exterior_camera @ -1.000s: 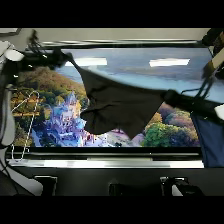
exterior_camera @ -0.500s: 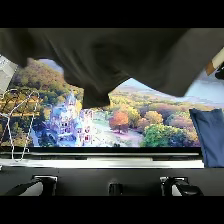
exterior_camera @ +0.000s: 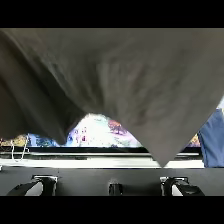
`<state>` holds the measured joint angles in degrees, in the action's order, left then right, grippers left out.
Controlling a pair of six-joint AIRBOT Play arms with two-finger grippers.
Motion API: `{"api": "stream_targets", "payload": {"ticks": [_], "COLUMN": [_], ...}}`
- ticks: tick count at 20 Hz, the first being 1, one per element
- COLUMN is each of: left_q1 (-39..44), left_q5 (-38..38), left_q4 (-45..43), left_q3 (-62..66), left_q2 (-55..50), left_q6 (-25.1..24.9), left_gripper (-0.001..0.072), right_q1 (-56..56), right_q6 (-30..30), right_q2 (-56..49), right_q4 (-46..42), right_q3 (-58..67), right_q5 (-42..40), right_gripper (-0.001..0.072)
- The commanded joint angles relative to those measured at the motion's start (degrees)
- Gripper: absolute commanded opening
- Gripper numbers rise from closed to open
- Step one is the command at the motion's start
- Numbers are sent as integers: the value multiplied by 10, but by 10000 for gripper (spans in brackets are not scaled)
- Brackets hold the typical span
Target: Fold the clothes and pants, and hang the long-sleeved shirts on hangers.
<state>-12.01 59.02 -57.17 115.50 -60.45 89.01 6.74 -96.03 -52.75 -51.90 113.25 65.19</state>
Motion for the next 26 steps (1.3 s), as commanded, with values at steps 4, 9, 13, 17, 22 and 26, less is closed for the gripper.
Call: {"api": "stream_targets", "payload": {"ticks": [4, 9, 13, 17, 22, 26], "left_q1": [65, 82, 90, 89, 39, -35], "left_q5": [4, -38, -47, -45, 12, 228], "left_q4": [-5, 111, 141, 143, 201, 161], "left_q3": [-29, -12, -2, -2, 13, 12], "left_q2": [-259, -506, -604, -617, -561, -489], "left_q6": [-72, -69, -36, -9, -21, -66], "left_gripper": [16, 16, 16, 381, 545, 545], "right_q1": [-2, -2, -3, -3, 27, 100], "right_q6": [-8, -6, -7, -13, 20, 136], "right_q2": [-223, -430, -553, -607, -567, -492], "right_q4": [-53, -117, -106, -32, -13, -42], "right_q3": [-30, -33, -33, -33, -31, -32], "right_q5": [148, 103, -6, -73, 34, 234], "right_gripper": [31, 31, 31, 58, 433, 432]}}
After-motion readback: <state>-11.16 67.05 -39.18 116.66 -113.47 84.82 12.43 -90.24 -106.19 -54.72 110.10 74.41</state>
